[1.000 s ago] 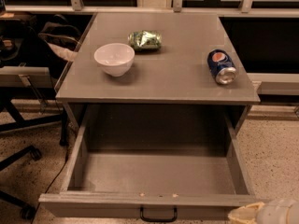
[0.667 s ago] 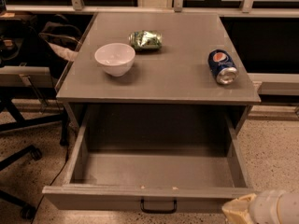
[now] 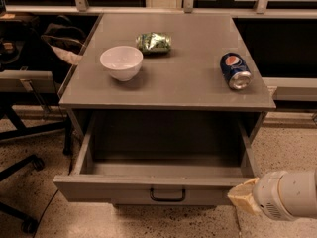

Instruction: Close top drawer

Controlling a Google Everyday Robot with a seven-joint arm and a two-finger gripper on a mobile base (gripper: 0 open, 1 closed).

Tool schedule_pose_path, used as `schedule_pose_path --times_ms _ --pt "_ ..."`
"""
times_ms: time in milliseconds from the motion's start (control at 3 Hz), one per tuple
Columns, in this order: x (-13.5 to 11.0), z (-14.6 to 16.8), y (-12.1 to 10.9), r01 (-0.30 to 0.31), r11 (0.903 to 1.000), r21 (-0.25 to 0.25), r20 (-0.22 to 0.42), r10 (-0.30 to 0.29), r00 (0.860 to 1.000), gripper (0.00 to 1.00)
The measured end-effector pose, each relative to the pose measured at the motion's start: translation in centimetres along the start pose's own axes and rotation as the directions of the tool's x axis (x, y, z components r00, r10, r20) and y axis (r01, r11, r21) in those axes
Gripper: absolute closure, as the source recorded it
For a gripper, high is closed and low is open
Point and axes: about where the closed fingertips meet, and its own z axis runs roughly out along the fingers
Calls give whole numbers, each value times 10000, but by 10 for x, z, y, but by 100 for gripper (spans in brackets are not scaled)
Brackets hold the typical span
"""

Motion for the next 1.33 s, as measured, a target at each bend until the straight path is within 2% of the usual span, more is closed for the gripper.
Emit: schedule_pose_path --times_ms 1000,1333 --pt "-8 9 -11 -82 9998 201 116 80 9999 100" --pt "-40 20 -38 -16 9991 431 397 -1 9992 100"
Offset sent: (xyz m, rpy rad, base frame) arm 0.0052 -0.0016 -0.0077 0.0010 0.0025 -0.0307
